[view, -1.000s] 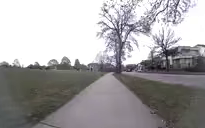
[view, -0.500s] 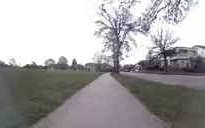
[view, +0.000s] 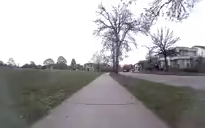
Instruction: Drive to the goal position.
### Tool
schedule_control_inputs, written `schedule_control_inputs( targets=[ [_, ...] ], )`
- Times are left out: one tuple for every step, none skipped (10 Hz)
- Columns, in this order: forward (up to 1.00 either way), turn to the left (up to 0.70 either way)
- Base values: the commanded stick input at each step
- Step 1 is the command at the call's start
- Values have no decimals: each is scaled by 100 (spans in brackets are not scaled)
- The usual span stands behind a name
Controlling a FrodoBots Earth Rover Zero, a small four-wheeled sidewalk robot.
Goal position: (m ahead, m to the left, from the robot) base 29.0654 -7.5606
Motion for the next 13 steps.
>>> schedule_control_inputs(
  targets=[
    [100,0],
    [100,0],
    [100,0],
    [100,0],
    [100,-5],
    [100,-27],
    [100,-30],
    [100,-10],
    [100,0],
    [100,0],
    [100,0],
    [100,0],
    [100,0]
  ],
)
